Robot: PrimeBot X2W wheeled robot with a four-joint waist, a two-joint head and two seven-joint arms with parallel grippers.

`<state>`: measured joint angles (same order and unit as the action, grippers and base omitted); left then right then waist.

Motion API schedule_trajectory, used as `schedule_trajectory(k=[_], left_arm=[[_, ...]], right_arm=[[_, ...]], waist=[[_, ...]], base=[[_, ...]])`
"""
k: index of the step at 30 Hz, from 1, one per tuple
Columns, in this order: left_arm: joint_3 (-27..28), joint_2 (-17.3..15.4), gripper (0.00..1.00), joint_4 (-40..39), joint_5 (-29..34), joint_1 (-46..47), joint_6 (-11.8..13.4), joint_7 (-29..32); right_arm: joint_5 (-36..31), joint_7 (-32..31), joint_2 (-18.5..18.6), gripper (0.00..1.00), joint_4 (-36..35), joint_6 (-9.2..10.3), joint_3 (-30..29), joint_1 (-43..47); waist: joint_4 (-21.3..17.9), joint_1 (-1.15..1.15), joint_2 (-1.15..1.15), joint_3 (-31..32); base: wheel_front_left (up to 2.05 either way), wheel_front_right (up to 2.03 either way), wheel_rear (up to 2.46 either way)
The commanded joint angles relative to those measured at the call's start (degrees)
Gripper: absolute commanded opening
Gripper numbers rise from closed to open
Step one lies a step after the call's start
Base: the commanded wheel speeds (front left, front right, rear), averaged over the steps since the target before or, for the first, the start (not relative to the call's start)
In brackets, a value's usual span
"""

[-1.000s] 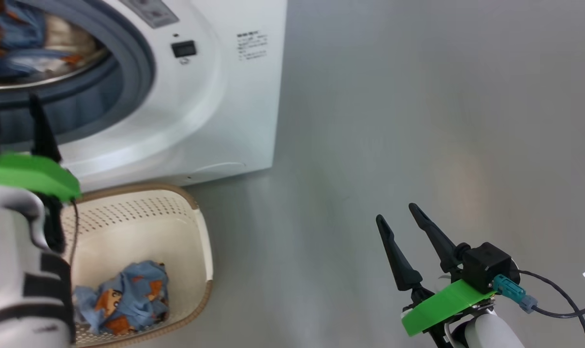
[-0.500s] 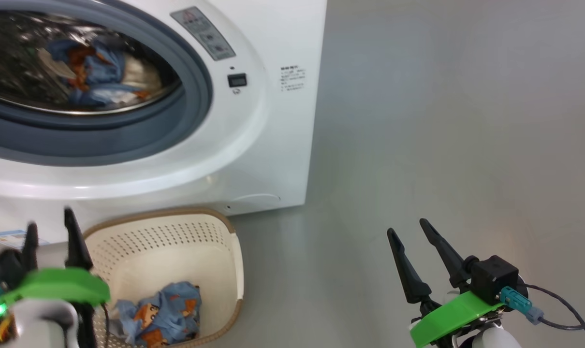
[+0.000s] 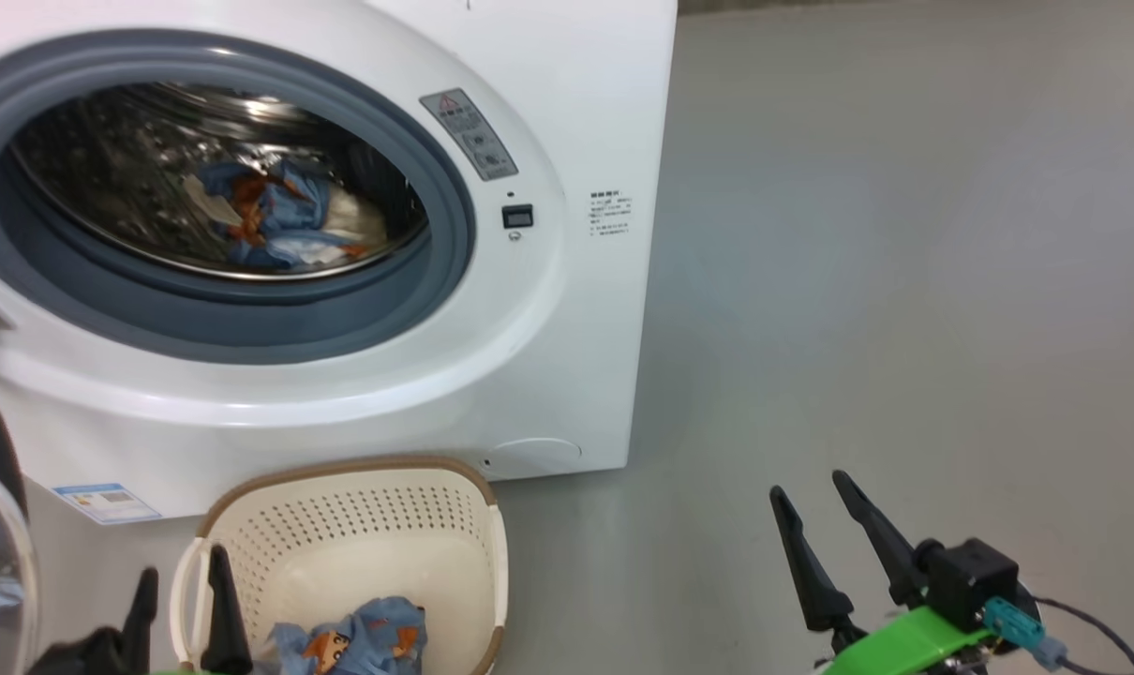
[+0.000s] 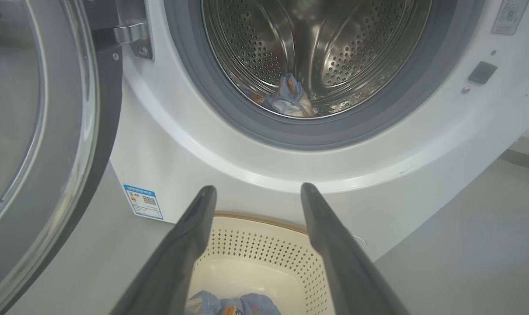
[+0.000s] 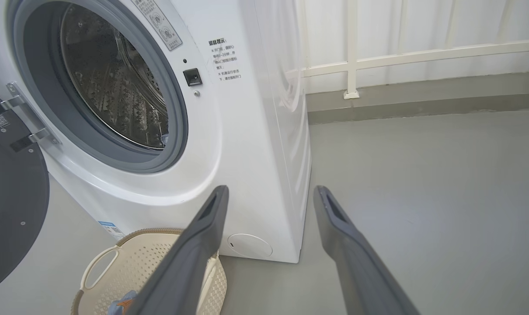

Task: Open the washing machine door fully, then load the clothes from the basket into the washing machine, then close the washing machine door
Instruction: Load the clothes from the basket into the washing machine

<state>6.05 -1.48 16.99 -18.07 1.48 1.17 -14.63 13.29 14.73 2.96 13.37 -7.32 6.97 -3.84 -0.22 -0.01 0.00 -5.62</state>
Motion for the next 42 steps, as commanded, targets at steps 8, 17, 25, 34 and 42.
schedule_trajectory(k=[8,17,25,34,42], left_arm=[[-0.5,-1.4,1.00,-5.8,-0.4,-5.2,2.4,-0.4],[-1.7,-1.4,1.00,-11.8,1.6,-9.9,2.5,-0.4],[-2.2,-1.4,1.00,-15.9,0.3,-13.0,3.9,-0.4],[-2.6,-1.4,1.00,-17.4,0.1,-14.3,4.5,-0.4],[-2.1,-1.4,1.00,-18.7,0.5,-14.6,4.5,-0.4]], right_arm=[[0.2,0.3,-0.1,1.00,-2.0,-0.17,-0.1,1.7],[-0.9,0.3,-0.1,1.00,-2.5,-0.17,-1.5,3.2],[-1.6,0.3,-0.1,1.00,-2.2,-0.17,-3.4,5.0],[-1.5,0.3,-0.1,1.00,-2.3,-0.17,-4.7,5.9],[-1.2,0.3,-0.1,1.00,-2.8,-0.17,-5.2,5.7]], waist=[[1.4,0.01,0.00,2.9],[1.7,0.01,0.00,4.4],[1.7,0.01,0.00,5.3],[1.8,0.01,0.00,5.3],[2.2,0.01,0.00,4.3]], base=[[0.00,0.00,0.00],[0.00,0.00,0.00],[0.00,0.00,0.00],[0.00,0.00,0.00],[0.00,0.00,0.00]])
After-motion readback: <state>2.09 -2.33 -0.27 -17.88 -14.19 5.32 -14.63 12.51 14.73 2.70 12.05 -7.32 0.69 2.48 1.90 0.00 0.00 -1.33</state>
